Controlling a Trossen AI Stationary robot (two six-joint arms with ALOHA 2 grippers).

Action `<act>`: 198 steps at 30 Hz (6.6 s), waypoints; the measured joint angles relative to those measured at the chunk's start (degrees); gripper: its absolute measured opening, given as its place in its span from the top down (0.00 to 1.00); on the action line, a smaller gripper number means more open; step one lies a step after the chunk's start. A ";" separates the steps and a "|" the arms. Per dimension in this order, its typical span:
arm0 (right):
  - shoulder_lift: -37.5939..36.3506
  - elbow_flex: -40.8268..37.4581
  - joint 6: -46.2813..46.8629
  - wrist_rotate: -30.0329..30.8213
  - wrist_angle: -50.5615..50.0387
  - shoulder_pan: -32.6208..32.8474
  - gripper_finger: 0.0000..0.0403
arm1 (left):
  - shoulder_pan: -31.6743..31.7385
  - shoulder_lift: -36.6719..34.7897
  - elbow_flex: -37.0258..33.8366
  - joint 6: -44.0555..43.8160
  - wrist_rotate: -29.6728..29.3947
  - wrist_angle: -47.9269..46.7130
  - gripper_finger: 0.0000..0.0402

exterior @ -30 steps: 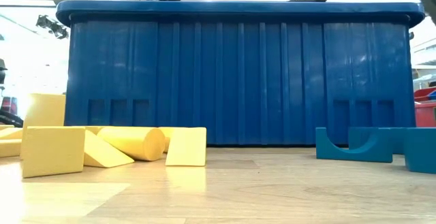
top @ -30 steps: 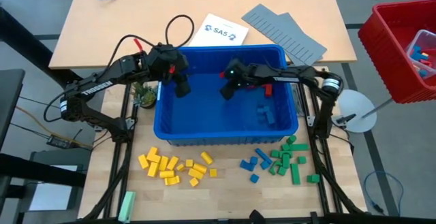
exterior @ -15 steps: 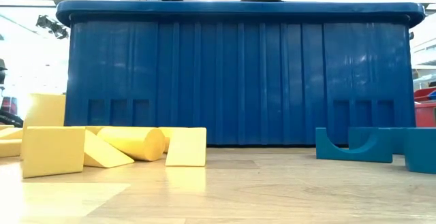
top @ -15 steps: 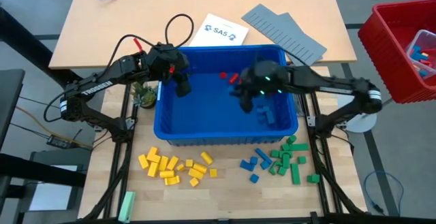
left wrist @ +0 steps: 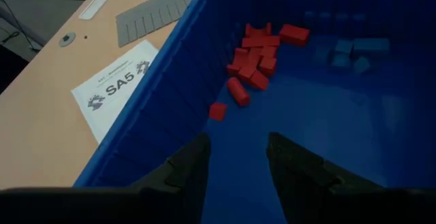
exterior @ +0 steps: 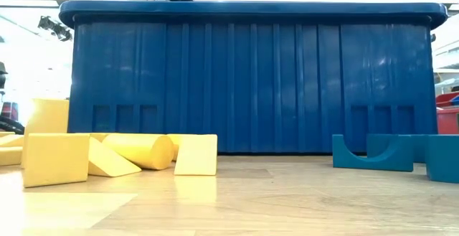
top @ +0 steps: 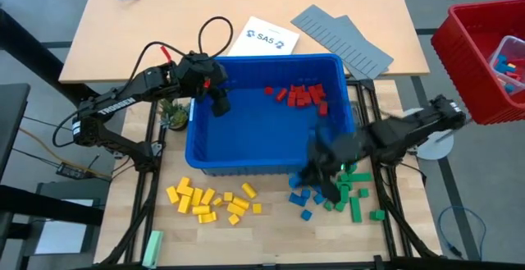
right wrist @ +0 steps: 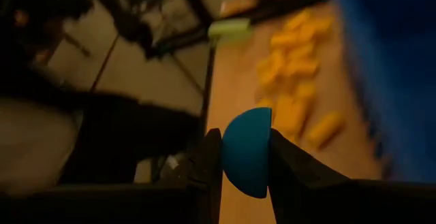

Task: Sort blocks
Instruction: Remove the blue block from the blue bin

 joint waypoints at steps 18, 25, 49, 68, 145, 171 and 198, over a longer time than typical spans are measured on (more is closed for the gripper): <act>23.81 0.02 17.40 16.96 -24.55 18.57 0.81 | -0.01 0.00 0.00 -0.58 -0.02 0.11 0.61; 30.70 0.00 21.64 18.83 -26.13 19.73 0.81 | -0.01 0.00 0.00 -1.44 -0.01 0.11 0.61; 33.73 -5.29 31.64 19.11 -22.04 20.79 0.62 | -0.01 0.00 0.00 -1.36 -0.02 0.08 0.61; 6.85 9.98 17.99 25.39 -24.39 16.03 0.51 | -0.01 0.00 0.00 -1.49 1.09 3.85 0.61; 22.39 -9.01 -53.02 -5.56 -23.19 -53.53 0.36 | 8.14 0.79 0.02 19.30 7.55 9.50 0.61; 26.31 -10.10 -49.84 0.94 -19.12 -51.97 0.71 | 8.27 0.79 0.02 20.17 6.71 10.83 0.61; -8.55 -1.51 3.59 -6.03 -18.20 -9.61 0.71 | 8.22 1.20 0.02 15.20 6.32 10.34 0.61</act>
